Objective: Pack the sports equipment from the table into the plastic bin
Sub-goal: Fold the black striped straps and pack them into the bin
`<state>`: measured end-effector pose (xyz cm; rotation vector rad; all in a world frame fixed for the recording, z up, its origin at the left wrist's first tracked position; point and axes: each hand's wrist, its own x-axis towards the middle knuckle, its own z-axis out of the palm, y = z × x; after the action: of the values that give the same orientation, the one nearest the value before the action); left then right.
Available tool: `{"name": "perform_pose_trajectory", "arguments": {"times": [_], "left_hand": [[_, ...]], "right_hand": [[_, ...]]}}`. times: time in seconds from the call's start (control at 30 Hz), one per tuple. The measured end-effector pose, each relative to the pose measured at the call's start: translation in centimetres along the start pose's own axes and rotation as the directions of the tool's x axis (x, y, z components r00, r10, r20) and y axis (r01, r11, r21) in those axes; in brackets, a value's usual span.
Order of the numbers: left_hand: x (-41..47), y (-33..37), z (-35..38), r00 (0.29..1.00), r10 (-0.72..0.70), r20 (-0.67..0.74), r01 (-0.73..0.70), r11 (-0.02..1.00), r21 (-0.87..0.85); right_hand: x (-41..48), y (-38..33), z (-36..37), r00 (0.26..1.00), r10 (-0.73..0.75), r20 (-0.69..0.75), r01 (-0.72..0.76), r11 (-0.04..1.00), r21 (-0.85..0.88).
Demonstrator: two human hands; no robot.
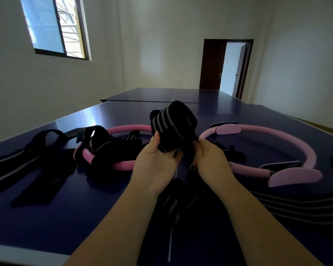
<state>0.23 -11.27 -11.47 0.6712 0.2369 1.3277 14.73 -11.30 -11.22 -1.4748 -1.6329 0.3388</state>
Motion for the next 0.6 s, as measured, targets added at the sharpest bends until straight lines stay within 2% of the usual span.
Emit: {"name": "perform_pose_trajectory", "arguments": {"times": [0.13, 0.23, 0.27, 0.3, 0.33, 0.37, 0.47, 0.5, 0.53, 0.57, 0.6], "left_hand": [[0.0, 0.1, -0.1, 0.999, -0.025, -0.026, 0.025, 0.999, -0.027], [-0.2, 0.3, -0.4, 0.999, -0.045, -0.012, 0.044, 0.996, -0.08], [-0.4, 0.5, -0.3, 0.998, -0.049, -0.033, 0.046, 0.996, -0.078], [-0.4, 0.7, -0.4, 0.999, -0.042, -0.03, 0.04, 0.996, -0.077], [-0.3, 0.7, -0.5, 0.999, -0.029, -0.025, 0.028, 0.998, -0.063], [0.1, 0.8, -0.5, 0.999, -0.019, -0.04, 0.018, 0.999, -0.027], [0.7, 1.0, -0.6, 0.993, 0.02, -0.112, -0.016, 0.999, 0.035], [0.9, 1.0, -0.7, 0.989, 0.007, -0.149, 0.001, 0.999, 0.051], [1.1, 1.2, -0.8, 0.981, 0.032, -0.193, -0.001, 0.987, 0.158], [1.4, 0.9, -0.6, 0.986, 0.018, -0.166, 0.003, 0.992, 0.127], [1.8, 0.8, -1.5, 0.976, 0.083, -0.201, -0.043, 0.98, 0.197]], "right_hand": [[0.2, 0.1, 0.4, 0.999, 0.018, -0.043, -0.018, 1.0, -0.003], [0.9, 0.1, 0.3, 0.989, 0.135, -0.067, -0.134, 0.991, 0.013], [1.2, 0.4, -0.3, 0.988, 0.127, -0.09, -0.13, 0.991, -0.031], [1.4, 0.6, -0.9, 0.993, 0.095, -0.076, -0.1, 0.993, -0.068], [1.2, 0.7, -1.1, 0.996, 0.017, -0.089, -0.025, 0.996, -0.091], [0.9, 0.6, -1.2, 0.991, -0.092, -0.096, 0.072, 0.979, -0.189], [-0.6, -0.4, 0.9, 0.94, -0.335, -0.058, 0.287, 0.872, -0.396], [-0.9, -0.6, 1.5, 0.921, -0.382, -0.077, 0.323, 0.859, -0.397], [-1.0, -0.8, 1.6, 0.918, -0.393, -0.054, 0.351, 0.867, -0.354], [-0.7, -0.5, 1.5, 0.912, -0.408, -0.049, 0.373, 0.871, -0.319], [-0.6, -0.4, 1.5, 0.918, -0.396, -0.019, 0.377, 0.886, -0.271]]}}
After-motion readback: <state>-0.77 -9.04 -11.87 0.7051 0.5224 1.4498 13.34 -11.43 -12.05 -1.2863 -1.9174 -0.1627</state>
